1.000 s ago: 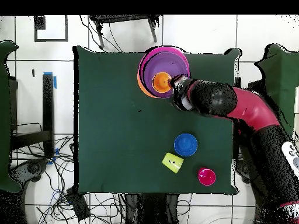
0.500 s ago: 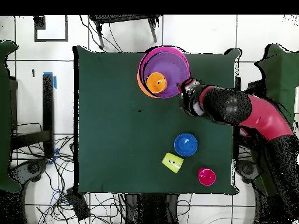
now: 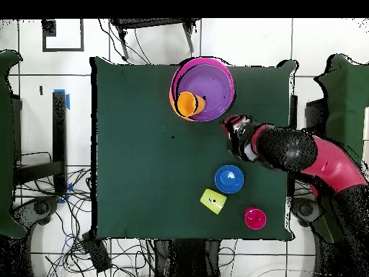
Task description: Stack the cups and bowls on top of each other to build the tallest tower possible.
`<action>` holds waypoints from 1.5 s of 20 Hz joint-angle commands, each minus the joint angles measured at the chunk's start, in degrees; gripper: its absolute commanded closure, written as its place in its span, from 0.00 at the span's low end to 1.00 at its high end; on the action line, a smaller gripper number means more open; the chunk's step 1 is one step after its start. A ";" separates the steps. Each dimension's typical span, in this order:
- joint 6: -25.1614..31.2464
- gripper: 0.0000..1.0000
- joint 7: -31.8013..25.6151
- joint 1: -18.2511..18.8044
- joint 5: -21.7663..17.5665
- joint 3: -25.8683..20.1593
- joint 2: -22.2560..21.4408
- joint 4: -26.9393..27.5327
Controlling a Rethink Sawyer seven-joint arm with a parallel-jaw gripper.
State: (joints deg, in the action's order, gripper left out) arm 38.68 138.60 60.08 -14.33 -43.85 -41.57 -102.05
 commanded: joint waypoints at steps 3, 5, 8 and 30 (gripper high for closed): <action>1.94 0.00 -8.44 1.23 -1.22 -3.31 -1.50 -10.03; 2.04 0.00 -8.47 1.87 -1.13 -3.68 -1.70 -10.82; 1.41 0.00 -7.99 2.23 -1.27 -3.97 -1.40 -11.43; 5.03 0.00 -2.44 -7.80 2.72 -2.01 -2.39 5.19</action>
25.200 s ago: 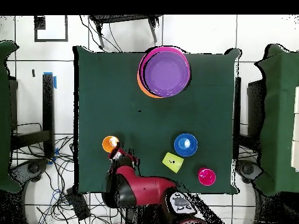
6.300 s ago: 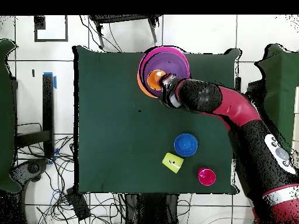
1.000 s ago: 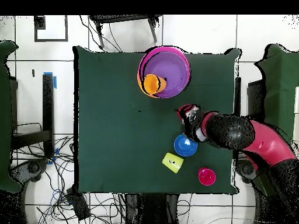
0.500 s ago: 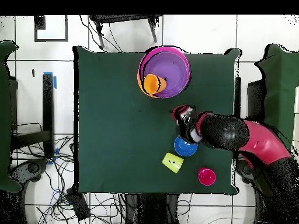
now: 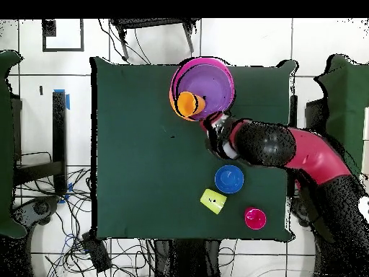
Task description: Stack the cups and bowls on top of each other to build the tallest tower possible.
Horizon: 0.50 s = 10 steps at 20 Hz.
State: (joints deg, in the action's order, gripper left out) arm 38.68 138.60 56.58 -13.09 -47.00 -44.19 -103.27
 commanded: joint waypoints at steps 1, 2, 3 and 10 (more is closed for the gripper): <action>5.89 0.00 -2.52 -4.61 1.90 1.29 0.17 7.08; 6.70 0.00 -2.50 -5.06 2.14 1.62 -0.03 7.82; 7.38 0.00 -2.57 -5.27 2.61 1.70 -0.23 8.23; 10.43 0.00 -2.86 -6.29 4.38 2.60 -2.03 9.08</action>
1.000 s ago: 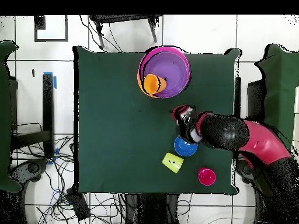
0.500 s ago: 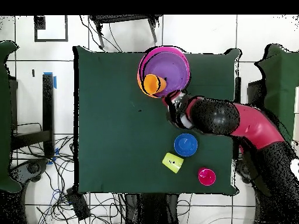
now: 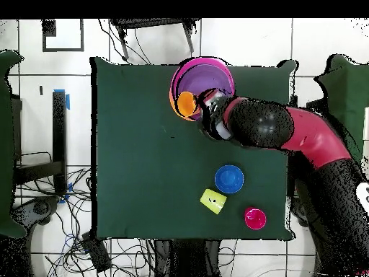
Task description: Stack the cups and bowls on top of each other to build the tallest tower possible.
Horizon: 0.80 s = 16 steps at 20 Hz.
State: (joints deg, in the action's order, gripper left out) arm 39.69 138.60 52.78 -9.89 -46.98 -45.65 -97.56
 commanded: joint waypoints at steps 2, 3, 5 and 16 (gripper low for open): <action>9.21 0.00 -2.72 -2.33 1.64 2.51 -1.47 2.44; 8.79 0.00 -2.71 -2.43 1.71 2.59 -1.27 2.25; 6.85 0.00 -2.48 -2.83 1.41 2.80 -0.26 1.81; -1.68 0.00 2.46 -6.60 0.78 4.16 2.49 -0.63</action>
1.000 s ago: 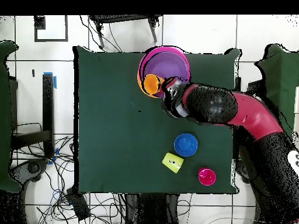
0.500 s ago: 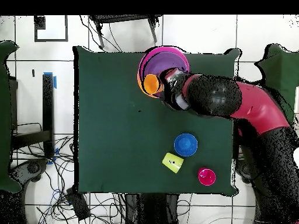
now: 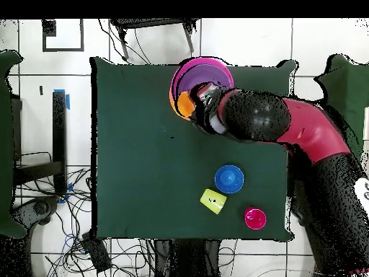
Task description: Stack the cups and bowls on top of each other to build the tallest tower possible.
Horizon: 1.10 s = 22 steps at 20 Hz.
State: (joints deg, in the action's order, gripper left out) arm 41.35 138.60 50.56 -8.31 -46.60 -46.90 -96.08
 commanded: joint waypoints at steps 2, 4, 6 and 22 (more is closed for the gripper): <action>-4.41 0.00 2.87 -4.70 -0.68 3.97 3.86 -2.68; -5.08 0.00 2.87 -4.95 -0.59 4.19 4.02 -2.77; -5.79 0.00 2.88 -5.26 -0.65 4.50 4.32 -2.67; -5.38 0.00 -2.25 -6.39 -2.50 5.74 9.84 3.90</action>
State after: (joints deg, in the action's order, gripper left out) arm 36.31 138.60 45.91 -8.49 -45.44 -40.68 -94.86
